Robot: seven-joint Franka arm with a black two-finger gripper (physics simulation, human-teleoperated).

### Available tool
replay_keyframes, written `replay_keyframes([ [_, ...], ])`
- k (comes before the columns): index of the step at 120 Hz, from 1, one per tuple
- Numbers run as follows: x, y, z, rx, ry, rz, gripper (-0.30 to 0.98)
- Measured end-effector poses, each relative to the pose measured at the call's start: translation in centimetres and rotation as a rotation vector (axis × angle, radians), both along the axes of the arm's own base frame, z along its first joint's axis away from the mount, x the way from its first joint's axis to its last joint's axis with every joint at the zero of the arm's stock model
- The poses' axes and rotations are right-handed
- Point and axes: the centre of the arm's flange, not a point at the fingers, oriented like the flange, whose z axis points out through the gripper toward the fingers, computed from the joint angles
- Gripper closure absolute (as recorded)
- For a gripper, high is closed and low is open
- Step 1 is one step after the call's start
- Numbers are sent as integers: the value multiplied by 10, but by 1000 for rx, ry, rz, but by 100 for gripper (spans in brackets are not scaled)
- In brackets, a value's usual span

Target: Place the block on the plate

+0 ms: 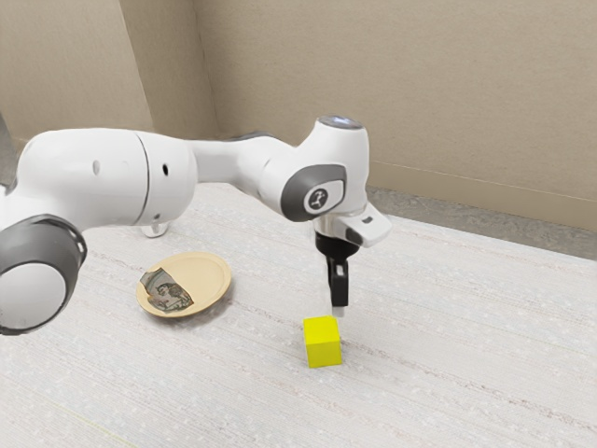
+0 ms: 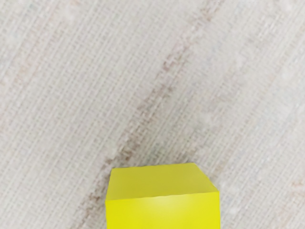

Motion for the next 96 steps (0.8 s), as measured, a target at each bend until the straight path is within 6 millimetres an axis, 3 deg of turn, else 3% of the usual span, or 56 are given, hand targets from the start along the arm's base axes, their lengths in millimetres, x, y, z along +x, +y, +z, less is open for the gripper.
replay_keyframes([
  [16, 2, -5, -17, -15, -4, 7, 0],
  [34, 14, 25, -23, -36, -8, 64, 0],
  [49, 10, 34, -30, -48, 1, 72, 0],
  [60, 7, 28, -35, -55, 1, 59, 0],
  [82, -2, -4, -49, -59, 3, -2, 0],
  [96, -2, -9, -59, -65, 5, -9, 0],
])
